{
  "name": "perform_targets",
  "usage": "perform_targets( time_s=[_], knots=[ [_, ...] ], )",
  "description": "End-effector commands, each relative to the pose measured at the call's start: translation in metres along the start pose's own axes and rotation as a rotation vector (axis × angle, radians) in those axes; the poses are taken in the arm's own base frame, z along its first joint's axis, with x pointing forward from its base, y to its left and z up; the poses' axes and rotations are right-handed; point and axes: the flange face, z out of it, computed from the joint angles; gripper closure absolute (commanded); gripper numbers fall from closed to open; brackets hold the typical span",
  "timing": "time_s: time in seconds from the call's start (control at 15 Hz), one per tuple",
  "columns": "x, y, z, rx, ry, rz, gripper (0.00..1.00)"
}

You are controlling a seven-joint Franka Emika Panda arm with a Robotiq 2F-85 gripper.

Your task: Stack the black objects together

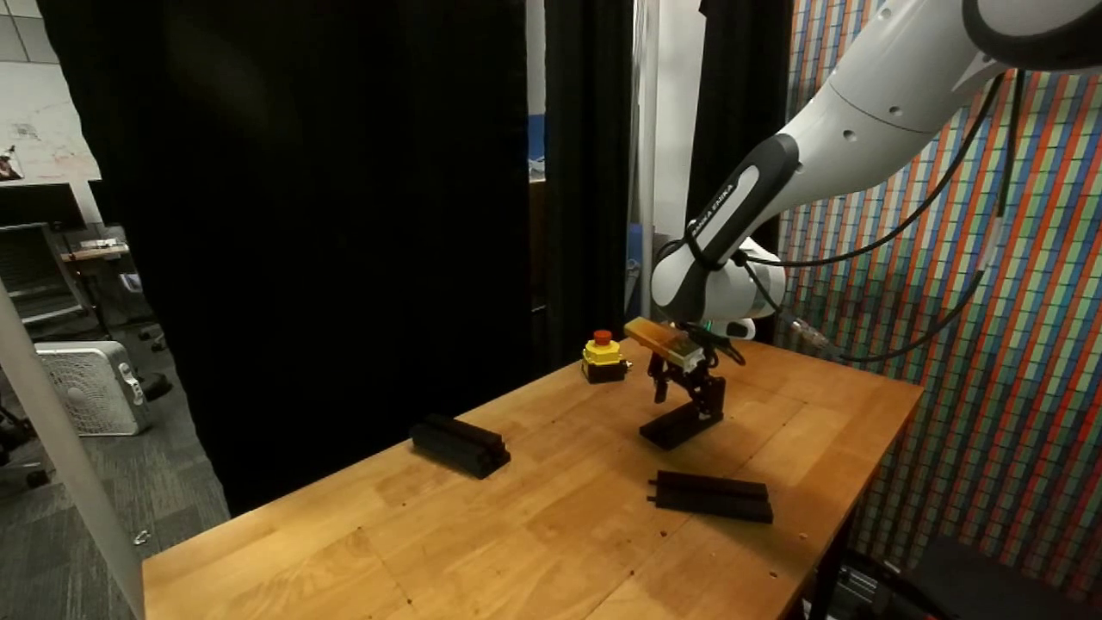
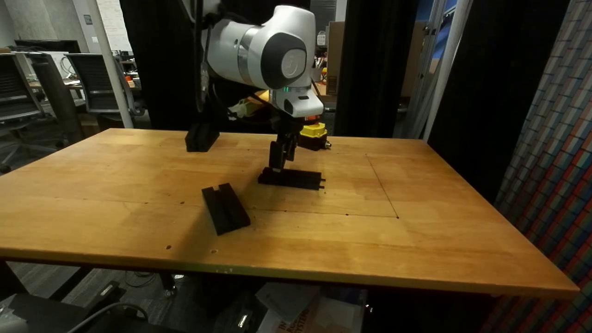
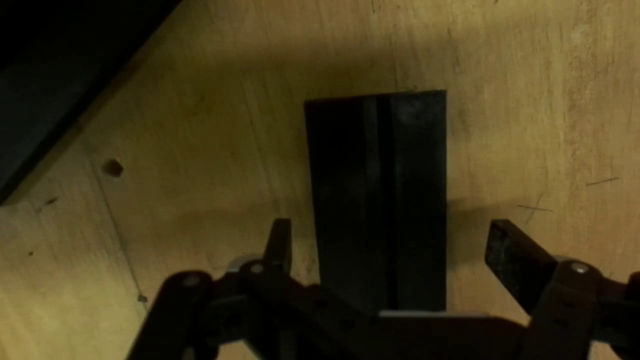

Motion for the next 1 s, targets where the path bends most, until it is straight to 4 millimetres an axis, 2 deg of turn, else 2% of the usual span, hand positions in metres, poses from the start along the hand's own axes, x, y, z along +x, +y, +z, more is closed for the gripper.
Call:
perform_targets(
  time_s=[0.0, 0.4, 0.93],
  knots=[
    [0.012, -0.011, -0.002, -0.005, -0.007, -0.034, 0.0],
    [0.019, -0.02, 0.007, -0.028, -0.012, -0.071, 0.0],
    [0.016, -0.025, 0.022, -0.079, -0.021, -0.102, 0.0]
  ],
)
